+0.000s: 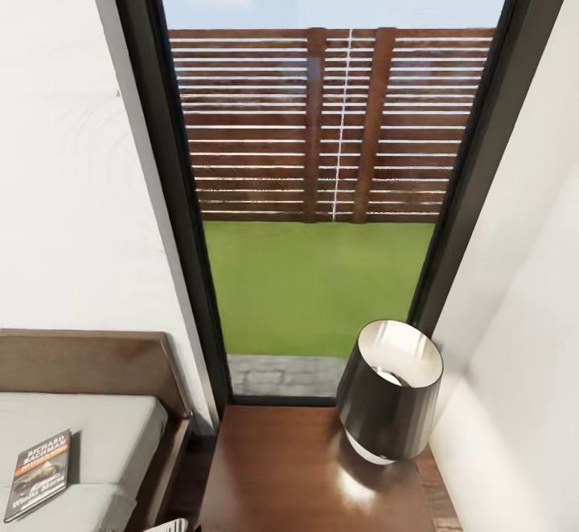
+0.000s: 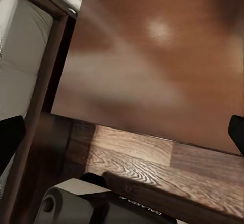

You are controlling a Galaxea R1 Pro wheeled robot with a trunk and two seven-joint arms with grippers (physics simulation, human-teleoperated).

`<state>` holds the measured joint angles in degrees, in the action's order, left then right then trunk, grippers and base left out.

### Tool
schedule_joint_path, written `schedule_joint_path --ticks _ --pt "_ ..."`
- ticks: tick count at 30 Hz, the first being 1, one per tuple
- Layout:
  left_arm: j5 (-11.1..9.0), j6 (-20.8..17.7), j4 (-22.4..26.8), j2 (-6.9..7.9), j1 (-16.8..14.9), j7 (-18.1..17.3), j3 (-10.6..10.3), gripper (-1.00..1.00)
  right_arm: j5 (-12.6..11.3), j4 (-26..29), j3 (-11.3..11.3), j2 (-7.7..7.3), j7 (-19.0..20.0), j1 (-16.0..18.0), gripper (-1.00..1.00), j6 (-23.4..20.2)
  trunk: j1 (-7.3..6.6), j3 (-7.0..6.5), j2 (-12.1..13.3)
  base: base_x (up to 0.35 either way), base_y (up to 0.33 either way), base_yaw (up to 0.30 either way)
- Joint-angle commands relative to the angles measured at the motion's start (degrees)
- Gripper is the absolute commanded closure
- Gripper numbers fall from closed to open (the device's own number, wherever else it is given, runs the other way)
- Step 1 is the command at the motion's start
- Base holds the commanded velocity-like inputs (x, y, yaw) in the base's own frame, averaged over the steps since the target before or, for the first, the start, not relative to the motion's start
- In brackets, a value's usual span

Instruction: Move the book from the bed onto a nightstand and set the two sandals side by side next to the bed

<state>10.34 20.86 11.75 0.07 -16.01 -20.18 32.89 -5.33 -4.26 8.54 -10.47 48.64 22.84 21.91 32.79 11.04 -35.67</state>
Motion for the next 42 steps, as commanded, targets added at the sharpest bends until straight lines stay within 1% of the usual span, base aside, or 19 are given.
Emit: schedule_joint_path --ticks 1,30,35,42 --pt "0.56 0.23 -0.06 0.00 -0.07 -0.21 0.50 -1.00 -0.56 -0.26 -0.02 -0.03 0.40 0.10 -1.00 0.13 0.02 0.09 -0.08 0.000 0.000 0.222" --pt "0.56 0.23 -0.06 0.01 -0.07 -0.21 0.50 -1.00 -0.56 -0.24 -0.02 -0.06 0.40 0.10 -1.00 0.11 0.02 0.09 -0.08 0.000 0.000 0.247" --pt "0.56 0.23 -0.06 -0.04 -0.07 -0.21 0.50 -1.00 -0.56 -0.26 -0.03 -0.03 0.40 0.10 -1.00 0.07 0.02 0.09 -0.08 0.028 0.000 0.121" --pt "0.56 0.23 -0.06 0.01 -0.07 -0.21 0.50 -1.00 -0.56 -0.29 -0.03 -0.01 0.40 0.10 -1.00 0.10 0.02 0.09 -0.08 0.059 0.000 0.017"
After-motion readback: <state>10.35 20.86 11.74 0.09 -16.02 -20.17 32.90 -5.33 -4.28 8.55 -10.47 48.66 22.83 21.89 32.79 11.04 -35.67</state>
